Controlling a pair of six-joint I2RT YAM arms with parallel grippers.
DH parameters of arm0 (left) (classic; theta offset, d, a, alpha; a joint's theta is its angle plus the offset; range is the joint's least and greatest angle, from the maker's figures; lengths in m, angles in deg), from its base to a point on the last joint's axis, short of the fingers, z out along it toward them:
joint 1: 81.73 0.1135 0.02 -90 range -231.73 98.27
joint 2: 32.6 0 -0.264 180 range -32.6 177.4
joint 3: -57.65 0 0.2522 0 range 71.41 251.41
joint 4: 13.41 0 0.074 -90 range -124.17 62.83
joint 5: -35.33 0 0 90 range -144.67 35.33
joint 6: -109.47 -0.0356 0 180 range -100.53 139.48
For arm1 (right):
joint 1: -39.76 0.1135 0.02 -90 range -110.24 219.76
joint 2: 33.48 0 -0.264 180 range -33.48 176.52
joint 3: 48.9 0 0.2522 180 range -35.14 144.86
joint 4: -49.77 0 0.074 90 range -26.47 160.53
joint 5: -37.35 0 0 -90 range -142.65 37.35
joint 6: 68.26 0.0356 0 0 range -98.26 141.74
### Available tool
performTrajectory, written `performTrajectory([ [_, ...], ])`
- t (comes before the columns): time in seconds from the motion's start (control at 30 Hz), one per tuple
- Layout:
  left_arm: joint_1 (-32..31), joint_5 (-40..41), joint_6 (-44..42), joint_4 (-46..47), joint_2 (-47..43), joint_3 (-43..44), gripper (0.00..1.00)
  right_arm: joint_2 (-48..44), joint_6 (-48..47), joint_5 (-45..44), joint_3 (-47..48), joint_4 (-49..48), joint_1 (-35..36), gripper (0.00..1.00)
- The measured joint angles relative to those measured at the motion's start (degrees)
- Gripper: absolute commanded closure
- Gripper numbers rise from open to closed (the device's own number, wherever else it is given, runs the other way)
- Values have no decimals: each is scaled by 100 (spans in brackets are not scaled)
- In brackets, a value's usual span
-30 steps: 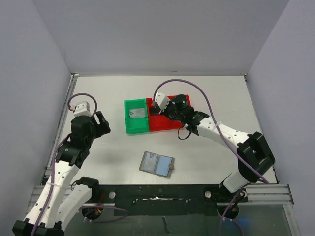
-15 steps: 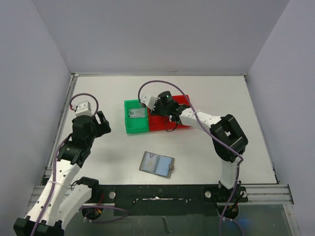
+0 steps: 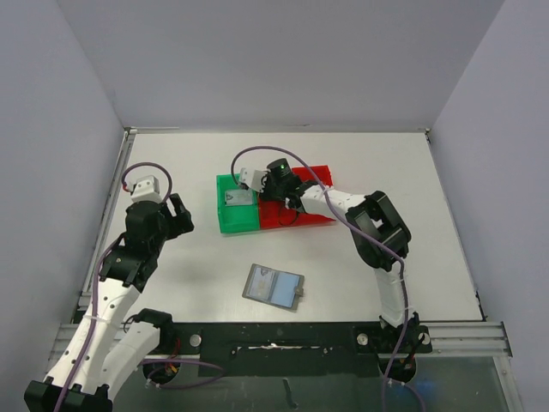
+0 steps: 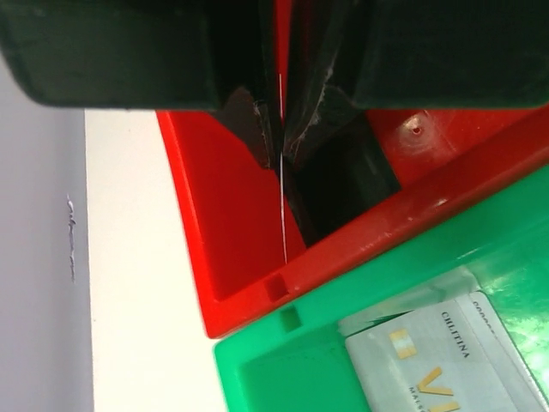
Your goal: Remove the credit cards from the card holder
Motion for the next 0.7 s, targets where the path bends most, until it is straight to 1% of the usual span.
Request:
performTrajectory([
  [0.27,7,-37,-35,0,0,0,25,236,-114,7,46,42,0,68],
  [0.7,35,-149,-68,4,236,0,25,236,55,188,46,107,-13,57],
])
